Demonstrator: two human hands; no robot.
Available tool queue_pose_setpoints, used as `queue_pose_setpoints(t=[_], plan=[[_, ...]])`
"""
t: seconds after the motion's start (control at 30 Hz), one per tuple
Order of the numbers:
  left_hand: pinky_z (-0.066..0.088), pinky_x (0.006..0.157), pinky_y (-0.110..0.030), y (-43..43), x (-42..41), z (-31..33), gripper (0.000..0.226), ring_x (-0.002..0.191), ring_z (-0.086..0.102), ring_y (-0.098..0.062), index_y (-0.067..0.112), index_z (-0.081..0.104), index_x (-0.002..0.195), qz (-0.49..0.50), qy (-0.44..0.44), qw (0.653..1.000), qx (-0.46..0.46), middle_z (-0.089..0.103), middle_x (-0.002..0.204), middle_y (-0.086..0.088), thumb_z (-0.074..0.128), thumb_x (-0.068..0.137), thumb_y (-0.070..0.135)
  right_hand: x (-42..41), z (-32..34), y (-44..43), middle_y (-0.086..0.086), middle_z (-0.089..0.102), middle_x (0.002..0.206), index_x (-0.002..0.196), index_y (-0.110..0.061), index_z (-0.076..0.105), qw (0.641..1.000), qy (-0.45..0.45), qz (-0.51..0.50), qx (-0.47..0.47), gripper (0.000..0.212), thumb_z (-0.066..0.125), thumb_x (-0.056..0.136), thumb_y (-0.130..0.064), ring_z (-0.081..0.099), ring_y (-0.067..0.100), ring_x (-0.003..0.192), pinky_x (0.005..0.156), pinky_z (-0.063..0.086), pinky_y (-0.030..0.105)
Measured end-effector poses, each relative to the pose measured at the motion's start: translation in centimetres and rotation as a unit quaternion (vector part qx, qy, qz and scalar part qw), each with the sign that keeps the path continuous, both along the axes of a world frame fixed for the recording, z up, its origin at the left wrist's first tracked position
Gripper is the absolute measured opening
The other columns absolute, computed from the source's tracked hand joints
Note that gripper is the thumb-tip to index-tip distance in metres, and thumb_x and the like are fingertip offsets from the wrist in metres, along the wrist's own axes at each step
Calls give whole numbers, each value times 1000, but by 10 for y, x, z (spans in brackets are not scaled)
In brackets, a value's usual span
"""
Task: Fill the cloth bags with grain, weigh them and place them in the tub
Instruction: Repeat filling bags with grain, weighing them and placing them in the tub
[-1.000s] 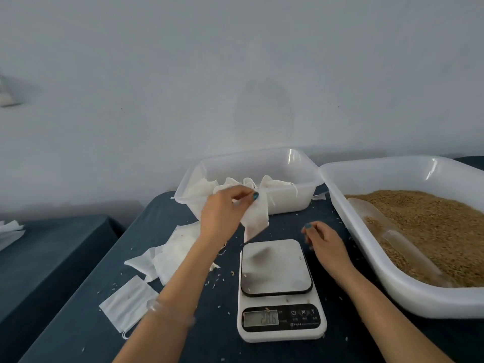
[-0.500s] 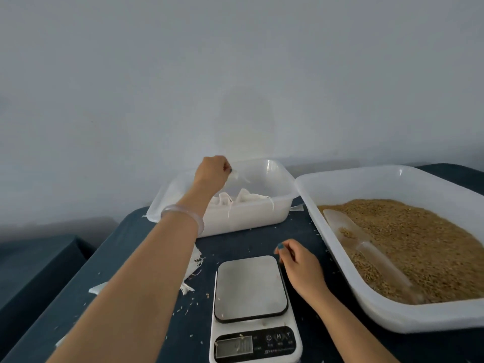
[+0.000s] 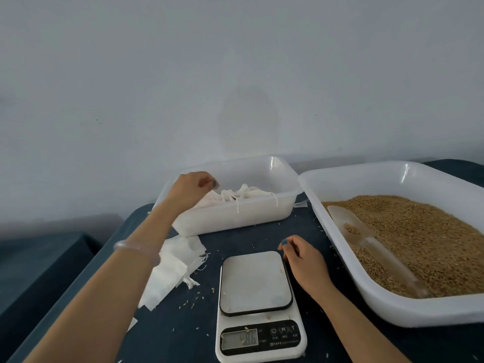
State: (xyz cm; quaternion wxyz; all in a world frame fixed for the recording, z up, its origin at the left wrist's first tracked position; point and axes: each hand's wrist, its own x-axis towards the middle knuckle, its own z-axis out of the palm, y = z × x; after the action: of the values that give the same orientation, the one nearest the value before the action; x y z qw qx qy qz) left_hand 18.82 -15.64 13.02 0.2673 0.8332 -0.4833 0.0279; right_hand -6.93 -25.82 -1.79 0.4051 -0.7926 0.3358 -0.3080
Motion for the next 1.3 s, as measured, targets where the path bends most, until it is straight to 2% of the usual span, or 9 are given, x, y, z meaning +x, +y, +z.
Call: queue_pose_setpoints(t=[0.13, 0.27, 0.37, 0.5, 0.77, 0.83, 0.97, 1.1, 1.3], plan=[[56, 68, -27, 65, 0, -12, 19, 64, 69, -4, 28, 70, 84, 33, 62, 995, -65, 73, 71, 14, 58, 95, 17, -1, 1, 0, -11, 62, 72, 81, -34, 59, 1000, -6, 0, 9, 21, 49, 100, -31, 57, -3, 65, 57, 35, 17], [51, 62, -22, 112, -12, -60, 21, 64, 66, -2, 36, 66, 78, 119, 32, 989, -84, 69, 68, 21, 62, 93, 22, -2, 2, 0, -12, 62, 74, 83, -34, 57, 1000, -1, 3, -7, 20, 49, 100, -30, 58, 0, 69, 59, 35, 18], [47, 75, -24, 127, -16, -97, 9, 87, 65, -4, 36, 67, 93, 118, 70, 990, -38, 69, 90, 19, 72, 88, 31, -3, 2, 1, -11, 62, 75, 84, -32, 58, 1000, 1, 7, -12, 19, 50, 100, -29, 59, 3, 70, 60, 36, 18], [41, 79, -23, 134, -9, -113, 37, 94, 59, -6, 30, 64, 112, 127, 91, 988, 8, 59, 110, 9, 81, 80, 31, -6, 2, 0, -11, 61, 74, 84, -30, 60, 1000, -18, 5, -2, 19, 51, 100, -26, 58, 0, 70, 61, 35, 16], [39, 59, -25, 137, -6, -119, 13, 67, 55, -10, 27, 69, 75, 194, 115, 973, -55, 62, 67, 7, 80, 81, 30, -4, -1, -2, -10, 62, 74, 84, -31, 60, 1000, -22, 7, 3, 19, 51, 100, -26, 59, 1, 71, 62, 38, 17], [35, 56, -30, 136, -6, -116, 28, 57, 49, -15, 20, 63, 62, 203, 130, 966, -93, 56, 57, 0, 78, 82, 32, -4, 0, -2, -10, 62, 74, 85, -31, 60, 1000, -26, 9, 6, 18, 51, 100, -27, 59, 2, 72, 62, 38, 16], [23, 58, -31, 119, -20, -99, 49, 51, 28, -9, 18, 42, 54, 161, 198, 952, -166, 32, 52, 8, 79, 82, 37, -2, 0, -2, -15, 63, 80, 89, -27, 62, 999, -40, 15, 4, 15, 52, 99, -27, 59, 0, 77, 64, 38, 15], [27, 66, -32, 86, -46, -80, 55, 66, 36, -16, -2, 52, 72, 82, 272, 938, -200, 42, 67, -4, 82, 74, 44, -3, 2, -3, -12, 68, 92, 93, -25, 66, 997, -72, 25, 18, 11, 56, 98, -25, 61, 2, 86, 71, 42, 18], [34, 61, -27, 44, -94, -87, 52, 63, 41, -13, -3, 55, 76, 29, 263, 953, -147, 47, 64, 1, 75, 81, 45, -3, 8, 6, -6, 69, 96, 101, -28, 69, 990, -118, 75, 9, 10, 61, 95, -29, 64, 12, 94, 77, 53, 29]])
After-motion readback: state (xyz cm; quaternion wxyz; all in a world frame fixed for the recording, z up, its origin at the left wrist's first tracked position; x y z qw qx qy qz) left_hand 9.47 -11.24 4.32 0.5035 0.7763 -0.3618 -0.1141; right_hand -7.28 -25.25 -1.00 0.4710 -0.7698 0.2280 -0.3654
